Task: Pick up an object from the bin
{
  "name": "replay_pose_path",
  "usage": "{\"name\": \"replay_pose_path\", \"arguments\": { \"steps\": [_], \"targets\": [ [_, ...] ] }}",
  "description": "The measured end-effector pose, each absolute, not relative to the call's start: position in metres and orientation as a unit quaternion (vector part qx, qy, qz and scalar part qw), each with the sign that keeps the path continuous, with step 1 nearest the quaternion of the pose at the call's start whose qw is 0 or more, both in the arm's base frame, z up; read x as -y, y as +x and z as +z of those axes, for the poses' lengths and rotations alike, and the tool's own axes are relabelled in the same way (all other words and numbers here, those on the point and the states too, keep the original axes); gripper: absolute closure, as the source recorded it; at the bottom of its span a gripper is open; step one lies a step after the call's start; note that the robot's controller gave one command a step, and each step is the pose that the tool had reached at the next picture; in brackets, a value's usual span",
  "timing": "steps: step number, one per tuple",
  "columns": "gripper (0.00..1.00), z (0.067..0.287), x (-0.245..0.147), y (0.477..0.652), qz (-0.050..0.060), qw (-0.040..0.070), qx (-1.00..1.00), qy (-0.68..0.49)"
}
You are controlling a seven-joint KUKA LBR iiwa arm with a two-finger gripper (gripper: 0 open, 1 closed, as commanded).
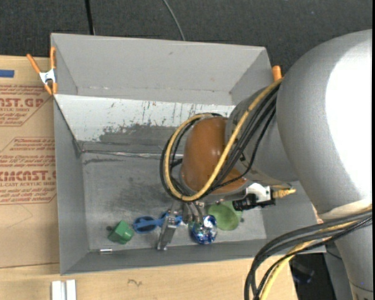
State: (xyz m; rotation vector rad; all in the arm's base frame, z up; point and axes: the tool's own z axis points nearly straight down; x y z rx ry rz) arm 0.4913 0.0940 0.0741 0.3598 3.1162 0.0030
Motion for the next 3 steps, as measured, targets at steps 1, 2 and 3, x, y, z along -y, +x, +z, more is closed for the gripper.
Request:
{"name": "replay_pose_path", "arguments": {
  "steps": [1, 2, 3],
  "targets": [
    [0.00, 0.074, -0.094, 0.492, 0.001, 0.002, -0.993, 0.115],
    [1.00, 0.075, -0.095, 0.493, 0.001, 0.002, -0.993, 0.115],
    [1.00, 0.125, -0.095, 0.494, 0.001, 0.002, -0.993, 0.115]
  ]
}}
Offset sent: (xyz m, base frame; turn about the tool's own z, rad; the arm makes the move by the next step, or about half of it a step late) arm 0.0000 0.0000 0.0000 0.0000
